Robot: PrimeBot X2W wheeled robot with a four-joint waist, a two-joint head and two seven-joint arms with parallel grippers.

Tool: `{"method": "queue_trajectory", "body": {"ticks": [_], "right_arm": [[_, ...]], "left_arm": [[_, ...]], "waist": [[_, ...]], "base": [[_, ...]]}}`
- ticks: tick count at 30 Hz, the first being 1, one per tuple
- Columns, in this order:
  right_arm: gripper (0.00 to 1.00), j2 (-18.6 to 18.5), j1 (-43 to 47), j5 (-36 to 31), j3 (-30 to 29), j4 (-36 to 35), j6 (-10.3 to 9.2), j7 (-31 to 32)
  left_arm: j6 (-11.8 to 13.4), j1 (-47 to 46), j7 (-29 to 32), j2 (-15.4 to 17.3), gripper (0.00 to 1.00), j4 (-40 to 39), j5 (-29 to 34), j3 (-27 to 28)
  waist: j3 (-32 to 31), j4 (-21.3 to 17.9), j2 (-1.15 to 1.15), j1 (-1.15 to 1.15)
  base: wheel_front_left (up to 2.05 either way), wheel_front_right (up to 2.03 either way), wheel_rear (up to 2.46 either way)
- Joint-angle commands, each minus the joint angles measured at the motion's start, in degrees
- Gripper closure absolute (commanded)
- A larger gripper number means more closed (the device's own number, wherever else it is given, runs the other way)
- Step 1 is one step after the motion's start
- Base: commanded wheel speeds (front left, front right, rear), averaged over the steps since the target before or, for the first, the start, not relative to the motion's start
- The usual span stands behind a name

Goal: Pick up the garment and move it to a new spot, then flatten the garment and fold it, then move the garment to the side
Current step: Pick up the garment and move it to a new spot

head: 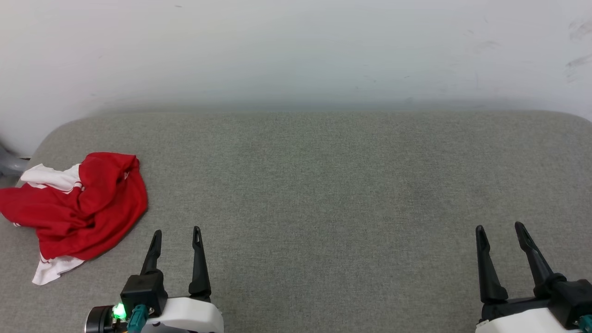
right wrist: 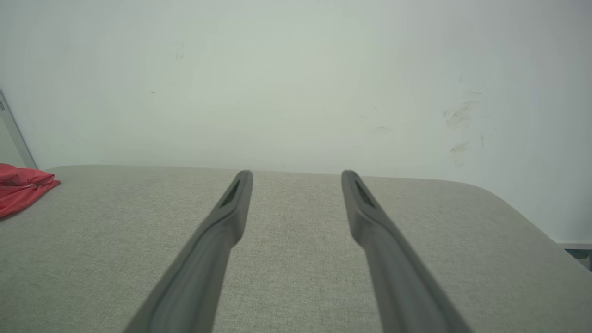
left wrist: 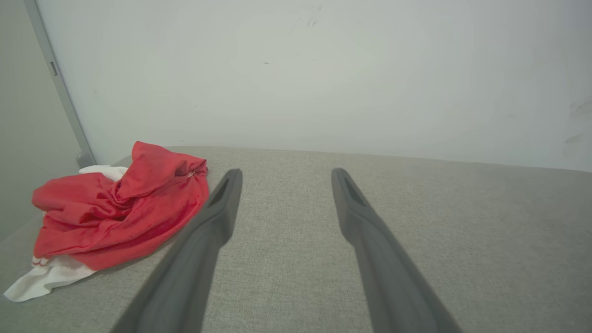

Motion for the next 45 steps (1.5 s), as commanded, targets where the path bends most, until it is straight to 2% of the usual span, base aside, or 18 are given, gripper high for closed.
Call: {"method": "queue_trajectory", "body": {"ticks": [1,8,15,38,45], "right_arm": [[0.0,0.07,0.26,0.35,0.01,0.21,-0.04,-0.14],[0.0,0.07,0.42,1.17,-0.17,0.4,-0.04,-0.14],[0.0,0.08,0.84,1.48,0.32,0.5,-0.04,-0.14],[0.0,0.07,1.45,2.72,2.39,0.25,-0.04,-0.14],[0.0,0.07,1.36,2.81,3.05,0.47,-0.04,-0.14]], "left_arm": [[-0.19,0.31,-0.16,0.1,0.0,0.14,-0.17,0.12],[-0.27,0.02,-0.16,0.1,0.0,0.76,-0.52,-0.1],[-0.3,-0.14,-0.16,0.1,0.0,0.99,-0.62,0.61],[-0.23,0.79,-0.16,0.09,0.0,0.69,-1.05,3.54],[-0.25,1.77,-0.16,0.08,0.0,0.62,-1.56,4.65]], "waist": [[0.02,0.02,0.0,0.0],[0.16,0.65,0.0,0.0],[0.18,3.15,0.0,0.0],[0.52,18.08,0.0,0.0],[0.19,21.13,0.0,0.0]], "base": [[0.0,0.0,0.0],[0.0,0.0,0.0],[0.0,0.0,0.0],[0.0,0.0,0.0],[0.0,0.0,0.0]]}}
